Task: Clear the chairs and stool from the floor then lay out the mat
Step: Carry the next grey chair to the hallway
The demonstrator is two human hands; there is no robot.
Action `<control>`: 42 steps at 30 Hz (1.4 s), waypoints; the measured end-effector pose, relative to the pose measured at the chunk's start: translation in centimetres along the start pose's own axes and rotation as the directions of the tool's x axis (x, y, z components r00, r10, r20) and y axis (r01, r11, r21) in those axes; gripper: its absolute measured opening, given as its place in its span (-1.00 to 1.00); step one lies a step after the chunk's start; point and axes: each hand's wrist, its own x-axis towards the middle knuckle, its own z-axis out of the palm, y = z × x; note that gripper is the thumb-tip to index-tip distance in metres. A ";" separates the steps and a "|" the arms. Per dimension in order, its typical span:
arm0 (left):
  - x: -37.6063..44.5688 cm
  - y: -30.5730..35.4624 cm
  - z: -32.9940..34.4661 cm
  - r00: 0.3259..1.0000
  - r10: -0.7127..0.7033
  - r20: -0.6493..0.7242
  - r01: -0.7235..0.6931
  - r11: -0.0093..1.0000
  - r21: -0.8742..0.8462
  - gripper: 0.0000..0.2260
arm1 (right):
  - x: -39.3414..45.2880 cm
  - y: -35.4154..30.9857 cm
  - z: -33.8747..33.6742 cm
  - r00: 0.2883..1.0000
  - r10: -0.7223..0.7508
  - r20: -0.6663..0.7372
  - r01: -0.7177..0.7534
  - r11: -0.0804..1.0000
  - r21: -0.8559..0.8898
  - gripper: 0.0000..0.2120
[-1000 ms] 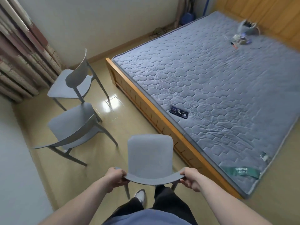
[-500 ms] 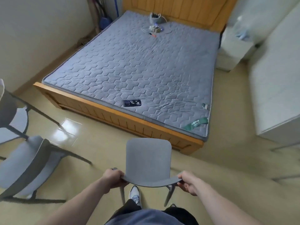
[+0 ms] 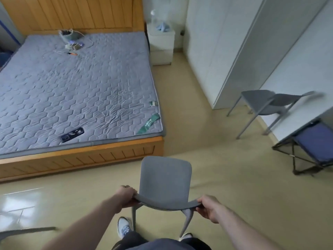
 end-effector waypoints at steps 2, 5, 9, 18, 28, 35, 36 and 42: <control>0.4 0.4 2.8 1.000 0.015 0.009 -0.016 0.998 0.062 -0.81 | 0.3 0.7 -3.2 1.000 -0.012 -0.009 0.012 0.999 0.032 -0.85; 0.0 1.8 9.0 0.996 0.073 0.057 -0.083 0.977 0.199 -0.91 | -0.2 2.3 -9.5 0.998 -0.027 -0.050 0.033 0.993 0.112 -0.87; -1.9 3.8 16.2 0.989 0.078 0.129 -0.110 0.959 0.263 -0.89 | -0.4 4.5 -16.4 0.993 -0.033 -0.113 0.056 0.975 0.214 -0.88; -4.7 9.5 31.0 0.950 0.162 0.266 -0.272 0.847 0.457 -0.90 | -1.2 9.2 -27.7 0.974 0.020 -0.226 0.092 0.874 0.477 -0.84; -2.5 15.3 45.8 0.893 0.112 0.436 -0.372 0.732 0.572 -0.89 | 1.0 10.2 -37.0 0.946 0.113 -0.303 0.123 0.742 0.659 -0.86; -1.2 20.2 55.2 0.874 0.068 0.480 -0.378 0.716 0.587 -0.91 | 3.5 7.1 -44.6 0.931 0.162 -0.328 0.123 0.705 0.698 -0.87; -1.2 20.7 56.0 0.873 0.060 0.485 -0.377 0.712 0.592 -0.91 | 3.6 6.8 -45.2 0.929 0.167 -0.330 0.122 0.703 0.700 -0.87; -0.3 24.5 62.2 0.850 0.045 0.525 -0.415 0.671 0.614 -0.89 | 5.0 4.1 -49.6 0.914 0.224 -0.337 0.116 0.653 0.748 -0.85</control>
